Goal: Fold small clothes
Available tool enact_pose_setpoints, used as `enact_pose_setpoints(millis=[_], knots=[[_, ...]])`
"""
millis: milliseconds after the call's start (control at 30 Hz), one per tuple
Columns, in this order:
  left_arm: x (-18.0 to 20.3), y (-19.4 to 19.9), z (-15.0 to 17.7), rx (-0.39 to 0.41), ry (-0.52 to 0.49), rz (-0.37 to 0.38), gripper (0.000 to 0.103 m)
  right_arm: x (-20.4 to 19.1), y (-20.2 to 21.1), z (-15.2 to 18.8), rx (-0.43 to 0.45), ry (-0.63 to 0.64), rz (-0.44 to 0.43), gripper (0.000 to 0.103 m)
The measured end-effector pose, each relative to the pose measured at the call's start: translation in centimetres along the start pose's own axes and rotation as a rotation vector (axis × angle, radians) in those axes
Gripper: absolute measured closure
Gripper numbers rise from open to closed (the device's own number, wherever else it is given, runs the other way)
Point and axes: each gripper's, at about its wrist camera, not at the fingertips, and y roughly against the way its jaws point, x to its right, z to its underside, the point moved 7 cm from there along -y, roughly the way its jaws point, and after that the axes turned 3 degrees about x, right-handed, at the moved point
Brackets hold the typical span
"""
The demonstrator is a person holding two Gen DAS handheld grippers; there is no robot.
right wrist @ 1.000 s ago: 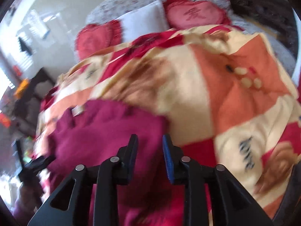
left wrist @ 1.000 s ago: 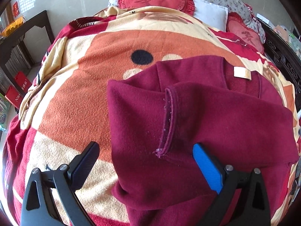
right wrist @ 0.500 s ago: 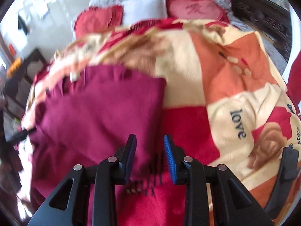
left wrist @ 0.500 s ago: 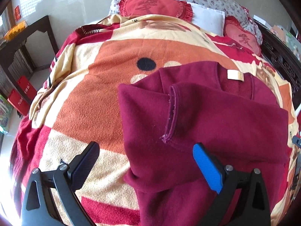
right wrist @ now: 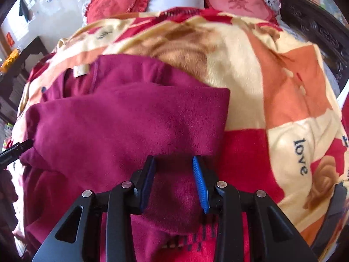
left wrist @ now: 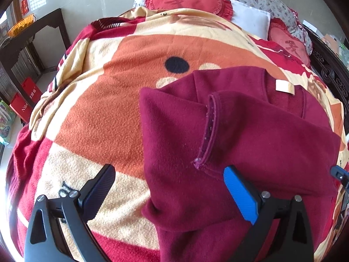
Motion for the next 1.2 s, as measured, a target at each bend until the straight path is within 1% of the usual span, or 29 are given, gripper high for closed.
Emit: enact_pose_setpoints(millis=[67,133,267,333,400,467,600,700,733,767,833,867,900,967,1000,1033,1100,1200], knots=[[0.0,0.6,0.2,0.000,-0.004,0.003,0.001,-0.2,1.3,0.5,0.001,0.003,-0.015,0.087],[0.0,1.6,0.5,0.007,-0.011,0.016,0.001,-0.6,2.3,1.1,-0.004,-0.002,-0.052,0.087],[-0.2,4.1,1.6,0.023,-0.045,0.031,0.001,-2.6,5.3,3.6,-0.029,-0.001,-0.206,0.087],[-0.6,5.8,2.7,0.030,-0.059,0.049,0.001,-3.8,6.9,5.3,-0.049,0.002,-0.293,0.087],[-1.1,7.3,4.3,0.023,-0.076,0.066,0.001,-5.0,8.1,7.2,-0.073,0.025,-0.344,0.086],[-1.5,8.4,5.8,0.008,-0.084,0.079,0.001,-5.7,9.2,9.2,-0.091,0.056,-0.358,0.085],[-2.5,10.4,10.1,-0.051,-0.083,0.115,0.001,-6.6,10.3,12.9,-0.129,0.074,-0.383,0.085],[-2.8,11.4,12.9,-0.086,-0.090,0.119,0.001,-8.1,11.7,14.6,-0.110,0.108,-0.435,0.085],[-2.9,11.7,13.9,-0.098,-0.095,0.118,0.001,-8.9,12.3,15.0,-0.100,0.135,-0.456,0.085],[-3.1,12.0,14.8,-0.108,-0.097,0.114,0.001,-10.4,13.1,15.6,-0.090,0.195,-0.484,0.085],[-3.6,12.6,16.1,-0.112,-0.086,0.110,0.001,-13.2,14.5,16.9,-0.073,0.328,-0.505,0.084],[-3.9,12.9,16.5,-0.113,-0.078,0.108,0.001,-14.4,14.9,17.4,-0.070,0.377,-0.515,0.082],[-4.1,13.1,16.7,-0.111,-0.073,0.104,0.001,-16.6,15.4,18.5,-0.074,0.450,-0.546,0.081],[-5.1,13.7,17.1,-0.102,-0.049,0.085,0.001,-19.4,15.5,20.1,-0.089,0.533,-0.582,0.080],[-5.4,13.8,17.2,-0.098,-0.038,0.081,0.001,-21.0,15.2,20.9,-0.100,0.582,-0.583,0.080],[-6.1,14.3,17.3,-0.093,-0.017,0.075,0.001,-22.3,14.8,21.5,-0.106,0.626,-0.575,0.080],[-7.0,14.9,17.2,-0.084,0.005,0.071,0.001,-24.8,13.8,22.5,-0.088,0.726,-0.535,0.080],[-8.5,15.9,17.5,-0.065,0.025,0.053,0.001,-26.7,11.3,22.9,-0.053,0.804,-0.421,0.080]])
